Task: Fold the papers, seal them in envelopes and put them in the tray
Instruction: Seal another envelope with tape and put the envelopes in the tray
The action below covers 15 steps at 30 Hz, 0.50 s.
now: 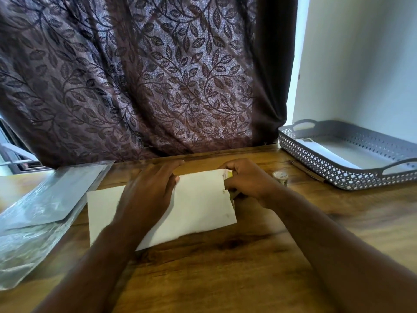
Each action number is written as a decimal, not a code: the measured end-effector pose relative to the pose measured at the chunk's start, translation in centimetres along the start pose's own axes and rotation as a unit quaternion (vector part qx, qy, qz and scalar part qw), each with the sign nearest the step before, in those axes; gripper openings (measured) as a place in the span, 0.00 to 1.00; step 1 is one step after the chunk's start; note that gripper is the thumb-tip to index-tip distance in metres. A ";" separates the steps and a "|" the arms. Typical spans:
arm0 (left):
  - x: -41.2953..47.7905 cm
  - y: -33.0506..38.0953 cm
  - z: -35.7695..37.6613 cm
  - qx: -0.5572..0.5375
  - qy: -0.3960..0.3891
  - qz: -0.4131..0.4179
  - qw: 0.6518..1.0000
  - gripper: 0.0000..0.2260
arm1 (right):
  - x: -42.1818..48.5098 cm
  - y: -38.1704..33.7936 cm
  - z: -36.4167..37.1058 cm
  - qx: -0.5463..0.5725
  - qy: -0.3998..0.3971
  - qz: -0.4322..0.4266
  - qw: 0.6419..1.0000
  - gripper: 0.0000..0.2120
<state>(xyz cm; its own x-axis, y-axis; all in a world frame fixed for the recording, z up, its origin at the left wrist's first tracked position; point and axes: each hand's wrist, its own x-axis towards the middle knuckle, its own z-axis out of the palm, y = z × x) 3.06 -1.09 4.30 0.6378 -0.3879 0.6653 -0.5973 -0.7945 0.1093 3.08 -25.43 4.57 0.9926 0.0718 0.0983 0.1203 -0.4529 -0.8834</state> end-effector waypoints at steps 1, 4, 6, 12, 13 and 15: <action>0.0 -0.2 -0.1 0.007 0.005 0.000 1.000 0.16 | 0.0 -0.1 -0.2 0.019 0.002 0.005 1.000 0.10; 0.0 -0.4 -0.3 0.015 0.018 -0.010 1.000 0.16 | 0.1 0.0 -0.5 0.059 -0.010 0.019 0.998 0.11; -0.1 -0.5 -0.3 0.014 0.023 -0.014 1.000 0.16 | -0.1 0.2 -0.3 0.040 -0.046 0.042 0.997 0.14; 0.0 -1.1 -0.3 0.016 0.011 -0.024 1.000 0.11 | -0.1 0.2 -0.8 0.071 -0.100 0.085 0.989 0.23; 0.0 -1.2 -0.4 0.013 0.013 -0.026 0.999 0.10 | -0.1 0.3 -1.1 0.089 -0.101 0.088 0.987 0.23; 0.1 -1.4 -0.5 0.010 0.009 -0.042 0.999 0.09 | 0.0 0.5 -1.2 0.118 -0.089 0.085 0.985 0.18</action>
<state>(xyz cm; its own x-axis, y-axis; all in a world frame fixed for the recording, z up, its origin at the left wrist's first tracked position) 3.69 0.21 4.53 0.6759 -0.3117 0.6679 -0.5321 -0.8334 0.1495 3.15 -26.69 4.68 0.9764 0.1771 -0.1238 -0.0762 -0.2536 -0.9643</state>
